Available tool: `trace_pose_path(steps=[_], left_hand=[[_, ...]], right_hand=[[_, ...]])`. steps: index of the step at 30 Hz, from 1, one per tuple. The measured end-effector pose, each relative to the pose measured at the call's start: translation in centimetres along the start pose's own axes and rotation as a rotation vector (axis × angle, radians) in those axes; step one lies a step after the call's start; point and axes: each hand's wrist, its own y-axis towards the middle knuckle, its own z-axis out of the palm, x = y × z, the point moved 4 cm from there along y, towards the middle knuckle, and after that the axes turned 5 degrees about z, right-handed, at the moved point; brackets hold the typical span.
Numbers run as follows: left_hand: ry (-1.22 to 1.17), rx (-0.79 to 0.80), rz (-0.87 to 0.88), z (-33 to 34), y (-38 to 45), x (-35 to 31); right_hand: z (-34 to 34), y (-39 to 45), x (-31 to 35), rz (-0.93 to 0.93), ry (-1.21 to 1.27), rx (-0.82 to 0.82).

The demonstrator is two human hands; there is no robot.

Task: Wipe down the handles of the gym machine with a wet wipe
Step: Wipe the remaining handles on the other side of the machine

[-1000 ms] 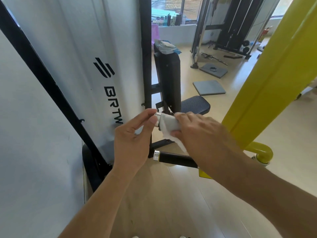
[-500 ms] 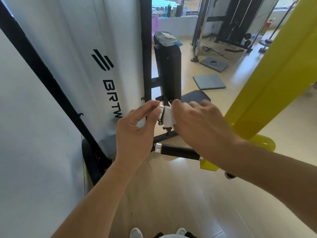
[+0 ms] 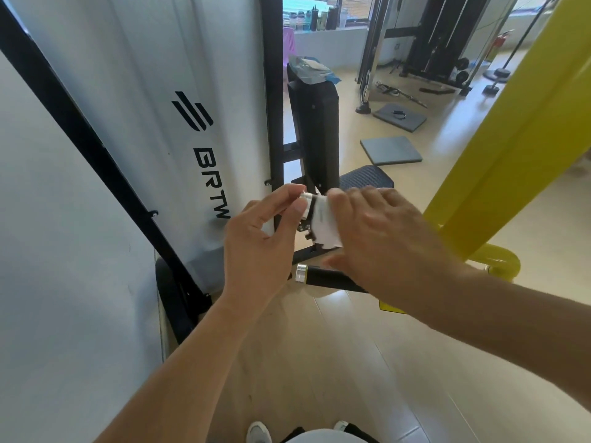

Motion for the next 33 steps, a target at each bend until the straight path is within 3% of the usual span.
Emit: trace_pose_path(steps=[4, 7, 8, 10, 13, 17, 24, 29, 31, 33], left_hand=[[0.014, -0.016, -0.008, -0.2, 0.0, 0.0], [-0.015, -0.032, -0.006, -0.3, -0.1, -0.3], [-0.019, -0.039, -0.010, -0.4, -0.1, -0.3], [-0.010, -0.041, -0.014, -0.6, 0.0, -0.3], [0.033, -0.037, 0.020, -0.7, 0.1, -0.1], [0.093, -0.034, 0.050, -0.3, 0.1, 0.0], [0.045, 0.018, 0.013, -0.5, 0.3, 0.2], [0.064, -0.011, -0.003, -0.5, 0.4, 0.1], [0.082, 0.002, -0.012, -0.3, 0.6, 0.2], [0.074, -0.001, -0.030, -0.2, 0.5, 0.1]], right_hand=[[-1.3, -1.0, -1.3, 0.033, 0.024, 0.103], [-0.2, 1.3, 0.1, 0.016, 0.325, 0.026], [0.0, 1.6, 0.7, 0.005, 0.343, -0.075], [0.1, 1.5, 0.8, 0.001, 0.200, -0.199], [-0.1, -0.7, -0.8, 0.047, -0.103, 0.038], [-0.1, -2.2, -2.4, 0.095, -0.428, 0.088], [-0.7, 2.3, 1.8, -0.087, 0.035, -0.434], [0.3, -1.1, -1.8, 0.114, -0.382, 0.097], [0.0, -2.3, -3.1, 0.149, -0.560, 0.112], [0.3, -1.9, -2.9, 0.157, -0.548, 0.061]])
